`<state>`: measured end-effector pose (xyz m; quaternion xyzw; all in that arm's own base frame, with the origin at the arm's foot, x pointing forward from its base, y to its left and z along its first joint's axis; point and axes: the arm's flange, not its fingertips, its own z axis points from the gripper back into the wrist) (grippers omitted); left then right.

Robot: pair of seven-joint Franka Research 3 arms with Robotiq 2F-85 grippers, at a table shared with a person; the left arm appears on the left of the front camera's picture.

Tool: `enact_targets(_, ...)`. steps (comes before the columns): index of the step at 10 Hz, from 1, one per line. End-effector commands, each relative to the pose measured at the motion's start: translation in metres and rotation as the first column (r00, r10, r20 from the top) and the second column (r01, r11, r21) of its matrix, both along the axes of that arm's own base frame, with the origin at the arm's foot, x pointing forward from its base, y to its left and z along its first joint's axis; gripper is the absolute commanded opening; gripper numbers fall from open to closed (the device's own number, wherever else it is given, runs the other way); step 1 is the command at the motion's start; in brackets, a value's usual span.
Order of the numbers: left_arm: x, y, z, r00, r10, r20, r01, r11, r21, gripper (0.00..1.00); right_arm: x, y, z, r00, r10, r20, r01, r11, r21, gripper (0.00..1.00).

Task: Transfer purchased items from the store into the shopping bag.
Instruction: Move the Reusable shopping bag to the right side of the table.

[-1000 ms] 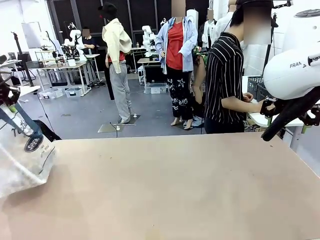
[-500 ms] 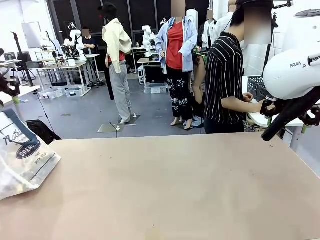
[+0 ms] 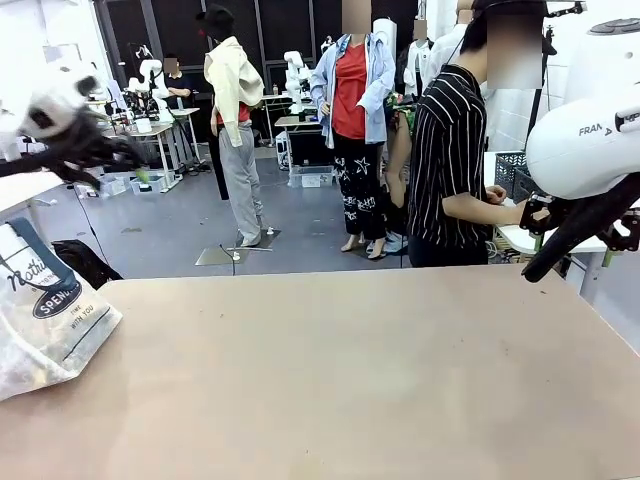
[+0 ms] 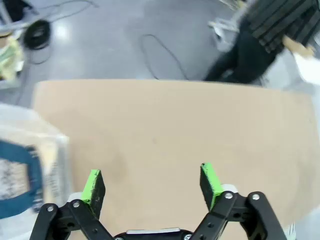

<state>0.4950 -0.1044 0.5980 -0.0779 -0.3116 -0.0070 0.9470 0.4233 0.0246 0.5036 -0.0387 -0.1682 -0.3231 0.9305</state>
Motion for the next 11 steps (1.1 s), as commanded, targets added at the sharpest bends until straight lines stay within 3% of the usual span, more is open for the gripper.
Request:
enact_targets(1,0.03,-0.034,-0.017,0.978,-0.194,-0.079,0.192,0.981,-0.033,1.0,0.0,-0.001,0.001,1.0,0.008,-0.011,-0.008,1.0,0.0,1.0)
enact_targets(2,0.031,-0.06,-0.028,0.951,-0.282,-0.125,0.276,0.959,-0.065,1.0,0.0,-0.001,0.001,1.0,0.008,-0.011,-0.008,1.0,0.0,1.0)
enact_targets(3,0.038,-0.075,-0.042,0.94,-0.302,-0.159,0.295,0.953,-0.063,1.0,0.0,-0.001,0.001,1.0,0.008,-0.011,-0.008,1.0,0.0,1.0)
enact_targets(5,0.043,-0.085,-0.066,0.936,-0.266,-0.23,0.266,0.963,-0.032,1.0,0.0,-0.001,0.001,1.0,0.008,-0.011,-0.008,1.0,0.0,1.0)
enact_targets(11,0.038,-0.096,-0.072,0.938,-0.282,-0.2,0.275,0.96,-0.059,1.0,0.0,-0.001,0.001,1.0,0.008,-0.011,-0.008,1.0,0.0,1.0)
